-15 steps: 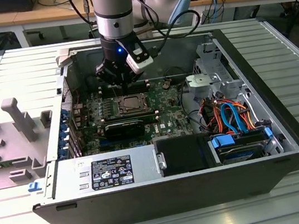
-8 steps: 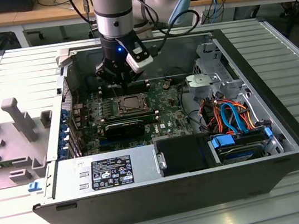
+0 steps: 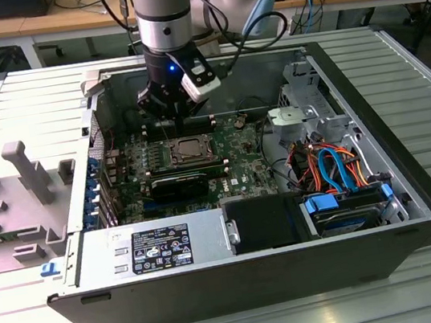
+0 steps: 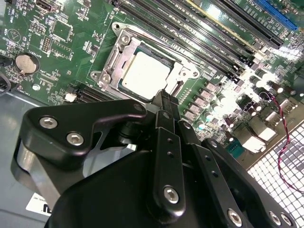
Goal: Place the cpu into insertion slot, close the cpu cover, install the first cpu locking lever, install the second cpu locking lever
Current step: 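Install the first cpu locking lever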
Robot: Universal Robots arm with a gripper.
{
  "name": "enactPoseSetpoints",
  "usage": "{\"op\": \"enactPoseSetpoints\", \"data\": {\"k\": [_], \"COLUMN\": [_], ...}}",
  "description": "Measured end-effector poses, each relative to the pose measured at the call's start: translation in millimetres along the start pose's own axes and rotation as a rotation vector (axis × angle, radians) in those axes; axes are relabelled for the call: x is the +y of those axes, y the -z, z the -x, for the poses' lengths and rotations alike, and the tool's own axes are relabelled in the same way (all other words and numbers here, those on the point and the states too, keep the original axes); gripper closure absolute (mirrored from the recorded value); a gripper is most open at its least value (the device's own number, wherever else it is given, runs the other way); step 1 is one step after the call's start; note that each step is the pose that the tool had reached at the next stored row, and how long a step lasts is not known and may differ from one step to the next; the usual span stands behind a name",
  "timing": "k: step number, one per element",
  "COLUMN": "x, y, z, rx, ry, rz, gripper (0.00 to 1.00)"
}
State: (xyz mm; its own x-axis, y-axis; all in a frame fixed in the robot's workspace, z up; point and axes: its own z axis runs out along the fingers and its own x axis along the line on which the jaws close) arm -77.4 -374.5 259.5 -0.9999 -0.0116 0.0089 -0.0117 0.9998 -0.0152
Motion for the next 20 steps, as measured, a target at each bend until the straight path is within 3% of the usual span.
{"op": "enactPoseSetpoints", "data": {"k": [8,20], "x": [0.0,0.1], "y": [1.9,1.9], "z": [0.0,-6.5], "rx": [0.0000,0.0001], "ry": [0.000,0.000], "rz": [0.0001,0.0000], "gripper": [0.89,0.89]}}
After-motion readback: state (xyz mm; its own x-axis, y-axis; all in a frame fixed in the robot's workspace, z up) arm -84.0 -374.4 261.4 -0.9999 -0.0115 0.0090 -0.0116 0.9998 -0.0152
